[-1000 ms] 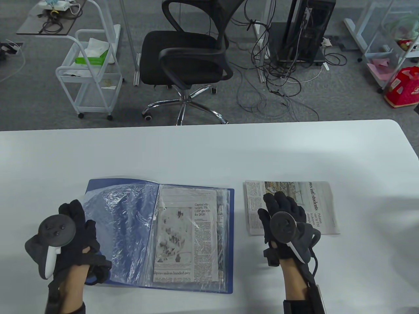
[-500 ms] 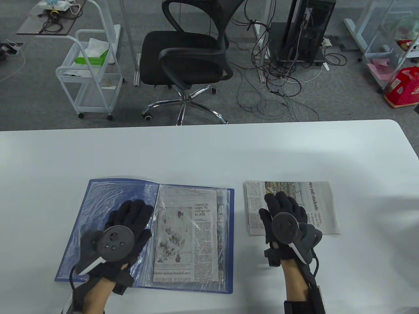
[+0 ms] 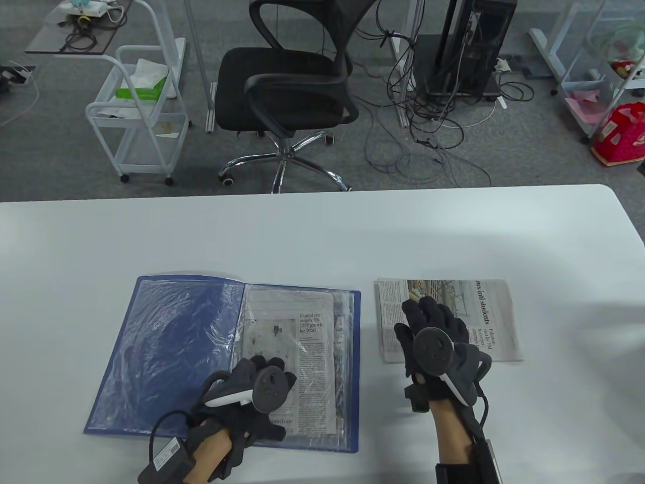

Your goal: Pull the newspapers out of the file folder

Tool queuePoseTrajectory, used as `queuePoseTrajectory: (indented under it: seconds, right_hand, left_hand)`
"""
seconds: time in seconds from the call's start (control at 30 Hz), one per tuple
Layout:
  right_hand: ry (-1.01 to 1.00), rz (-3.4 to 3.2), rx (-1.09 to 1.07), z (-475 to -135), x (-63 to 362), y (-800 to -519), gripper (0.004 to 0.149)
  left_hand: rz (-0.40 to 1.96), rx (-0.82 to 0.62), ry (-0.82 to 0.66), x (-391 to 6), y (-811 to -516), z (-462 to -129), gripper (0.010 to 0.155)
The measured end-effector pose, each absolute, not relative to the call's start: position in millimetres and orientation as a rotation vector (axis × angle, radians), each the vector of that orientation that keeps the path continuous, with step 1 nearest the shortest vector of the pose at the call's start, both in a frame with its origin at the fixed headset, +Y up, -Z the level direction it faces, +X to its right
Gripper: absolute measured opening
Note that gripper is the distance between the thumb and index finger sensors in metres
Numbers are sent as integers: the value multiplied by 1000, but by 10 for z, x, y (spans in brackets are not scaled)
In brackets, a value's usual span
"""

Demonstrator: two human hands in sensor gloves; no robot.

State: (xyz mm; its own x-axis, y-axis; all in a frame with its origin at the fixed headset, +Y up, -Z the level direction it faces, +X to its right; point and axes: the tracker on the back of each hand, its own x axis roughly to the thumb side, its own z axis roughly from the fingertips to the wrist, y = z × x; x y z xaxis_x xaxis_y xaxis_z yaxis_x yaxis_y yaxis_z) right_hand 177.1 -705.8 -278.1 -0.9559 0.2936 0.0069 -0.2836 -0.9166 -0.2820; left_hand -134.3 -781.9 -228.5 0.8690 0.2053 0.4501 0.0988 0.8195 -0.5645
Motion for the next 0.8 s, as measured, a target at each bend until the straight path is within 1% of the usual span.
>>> queuePoseTrajectory:
  seconds: [0.17,0.3,0.4,0.57,0.73,0.8]
  right_hand:
    - [-369,2791,-22,-2793,1646,-7061,55]
    - [-329,2783,30,-2891,1414,-6998,55]
    - [-301,2808,95,-3062,1153,-6915,55]
    - [-215,2802,87,-3392,764,-6868,53]
    - [-96,2855,44,-3750,450,-7025,46]
    - [-24,2873,39,-3900,310,-7164,44]
  left_hand:
    - [34,-571,-521,-1313,-7807,-2258,92]
    - [37,-560,-513,-1312,-7805,-2243,89]
    - [37,-558,-509,-1311,-7803,-2243,88]
    - [35,-549,-511,-1313,-7799,-2241,87]
    - [33,-552,-510,-1310,-7798,-2238,87]
    - [36,-554,-510,-1311,-7798,-2237,87]
